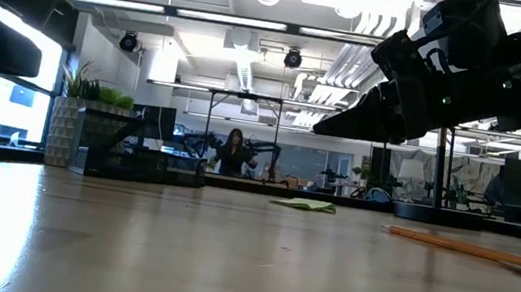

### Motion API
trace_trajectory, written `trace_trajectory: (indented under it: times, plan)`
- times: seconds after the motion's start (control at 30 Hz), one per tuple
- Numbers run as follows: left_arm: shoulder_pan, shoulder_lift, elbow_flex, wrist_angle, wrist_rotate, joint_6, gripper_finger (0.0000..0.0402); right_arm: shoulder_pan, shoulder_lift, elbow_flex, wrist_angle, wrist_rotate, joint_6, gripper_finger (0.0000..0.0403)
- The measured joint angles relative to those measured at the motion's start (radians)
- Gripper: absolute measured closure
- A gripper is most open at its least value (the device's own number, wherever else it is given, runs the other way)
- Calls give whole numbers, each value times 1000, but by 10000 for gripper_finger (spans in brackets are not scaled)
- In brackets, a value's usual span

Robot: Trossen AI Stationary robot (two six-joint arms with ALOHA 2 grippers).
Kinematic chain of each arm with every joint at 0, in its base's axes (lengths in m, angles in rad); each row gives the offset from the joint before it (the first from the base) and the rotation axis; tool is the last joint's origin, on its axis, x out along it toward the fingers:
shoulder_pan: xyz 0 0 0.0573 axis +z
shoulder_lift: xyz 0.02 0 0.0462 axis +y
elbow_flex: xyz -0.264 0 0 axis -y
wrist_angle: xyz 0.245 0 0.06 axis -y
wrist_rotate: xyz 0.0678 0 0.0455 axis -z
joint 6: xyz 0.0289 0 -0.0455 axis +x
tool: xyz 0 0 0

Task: Pick and place office supplies into organizer
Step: Put the blue binder clip into the desk organizer

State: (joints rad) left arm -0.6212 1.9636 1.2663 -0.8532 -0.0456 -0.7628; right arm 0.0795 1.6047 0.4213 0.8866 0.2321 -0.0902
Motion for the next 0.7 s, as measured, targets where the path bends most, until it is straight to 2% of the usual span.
trace_trajectory:
  times: [0.43,0.6,0.7]
  plan:
    - [1,0,0,19,0,-26,351,0,0,0,0,0,0,286]
    - [35,-1,7,-71,5,-42,346,0,0,0,0,0,0,286]
    - [79,-25,16,-150,-28,-19,340,0,0,0,0,0,0,286]
